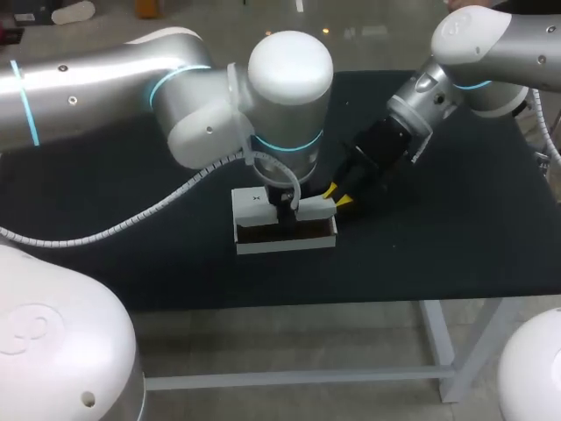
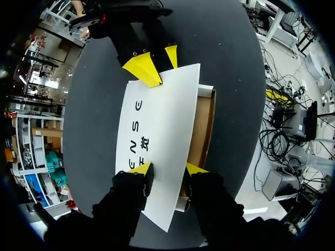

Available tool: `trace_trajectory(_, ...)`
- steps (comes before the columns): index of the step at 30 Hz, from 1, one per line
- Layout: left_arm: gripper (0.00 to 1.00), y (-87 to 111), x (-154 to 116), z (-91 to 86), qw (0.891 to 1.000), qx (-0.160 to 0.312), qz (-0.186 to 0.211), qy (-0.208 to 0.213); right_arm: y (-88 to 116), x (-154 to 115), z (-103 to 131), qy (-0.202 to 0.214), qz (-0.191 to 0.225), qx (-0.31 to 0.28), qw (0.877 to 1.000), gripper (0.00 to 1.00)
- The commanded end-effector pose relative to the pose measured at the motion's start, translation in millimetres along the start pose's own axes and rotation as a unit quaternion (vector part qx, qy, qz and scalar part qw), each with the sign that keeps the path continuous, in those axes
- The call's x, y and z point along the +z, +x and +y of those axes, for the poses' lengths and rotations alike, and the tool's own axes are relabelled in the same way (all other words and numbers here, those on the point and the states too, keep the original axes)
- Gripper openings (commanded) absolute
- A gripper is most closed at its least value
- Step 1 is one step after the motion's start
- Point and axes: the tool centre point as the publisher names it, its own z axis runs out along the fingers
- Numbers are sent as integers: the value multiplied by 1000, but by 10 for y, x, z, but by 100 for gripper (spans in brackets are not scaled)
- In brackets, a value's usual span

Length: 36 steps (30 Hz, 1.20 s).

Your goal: Assemble the packaging by folding the flat box into shape, placing the metal phone stand inside, and closing the box properly

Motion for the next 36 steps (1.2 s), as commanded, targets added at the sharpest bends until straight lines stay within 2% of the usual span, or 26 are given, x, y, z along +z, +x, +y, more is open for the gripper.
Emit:
trace_trajectory(1,38,29,1,-2,1000,-2,-5,-1,3,-2,9,2,0,0,1000,27)
trace_trajectory(11,36,75,11,-10,1000,5,-14,-4,3,-2,9,2,0,0,1000,27)
trace_trajectory(20,27,91,7,-5,1000,6,-17,-3,1,-1,3,0,0,0,1000,31)
trace_trajectory(36,28,146,54,-5,1000,9,-25,-12,-47,-64,-48,-14,-5,6,1000,35)
